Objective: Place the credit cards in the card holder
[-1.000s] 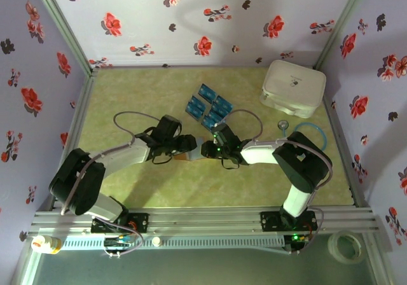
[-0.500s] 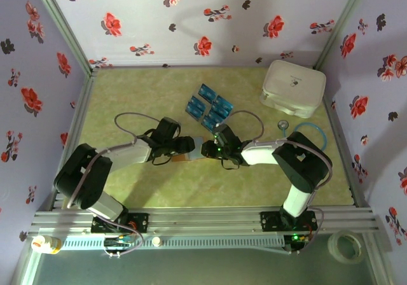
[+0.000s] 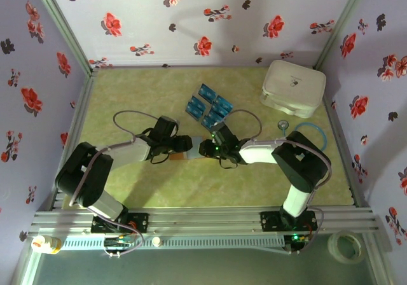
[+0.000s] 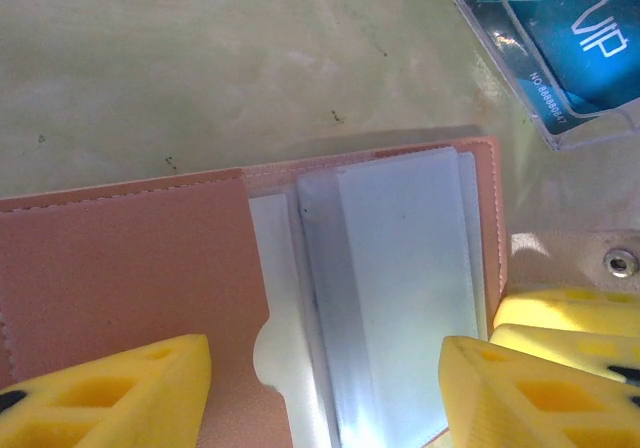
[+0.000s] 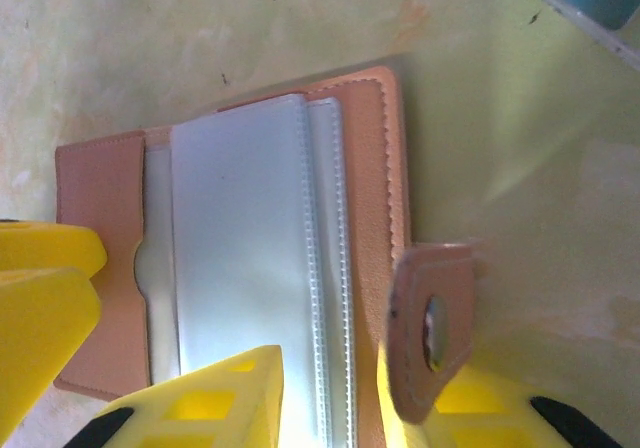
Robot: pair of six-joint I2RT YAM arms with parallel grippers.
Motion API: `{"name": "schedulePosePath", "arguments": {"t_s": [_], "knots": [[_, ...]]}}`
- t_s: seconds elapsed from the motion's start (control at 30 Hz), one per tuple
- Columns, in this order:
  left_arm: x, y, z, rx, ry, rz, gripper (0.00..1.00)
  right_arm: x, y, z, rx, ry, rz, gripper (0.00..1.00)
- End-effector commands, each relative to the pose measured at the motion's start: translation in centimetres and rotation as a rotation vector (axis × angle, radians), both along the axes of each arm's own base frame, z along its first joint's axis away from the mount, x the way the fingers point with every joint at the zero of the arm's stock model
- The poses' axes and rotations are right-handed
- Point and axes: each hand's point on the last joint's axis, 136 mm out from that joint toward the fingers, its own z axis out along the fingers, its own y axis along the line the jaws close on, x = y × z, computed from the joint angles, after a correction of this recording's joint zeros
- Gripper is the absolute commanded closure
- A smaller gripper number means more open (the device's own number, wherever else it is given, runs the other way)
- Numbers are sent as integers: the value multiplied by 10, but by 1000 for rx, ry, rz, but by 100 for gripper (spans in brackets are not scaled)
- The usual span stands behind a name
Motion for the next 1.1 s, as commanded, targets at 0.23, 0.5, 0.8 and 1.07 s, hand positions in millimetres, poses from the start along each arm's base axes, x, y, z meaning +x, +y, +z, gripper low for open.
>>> {"name": "schedulePosePath", "arguments": {"t_s": [0.23,0.5,0.8,1.07], "knots": [[7,2,14,-7,-55,2,38,11,-7,50,-38,-53,26,64],[9,3,24,-9,-72,2,39,21,-15,66,-28,-70,26,64],[8,5,16,12,-62,-2,40,31,0,68,-1,-75,52,67],[7,6,7,31,-55,-15,40,32,-1,46,-34,-49,46,69]]}}
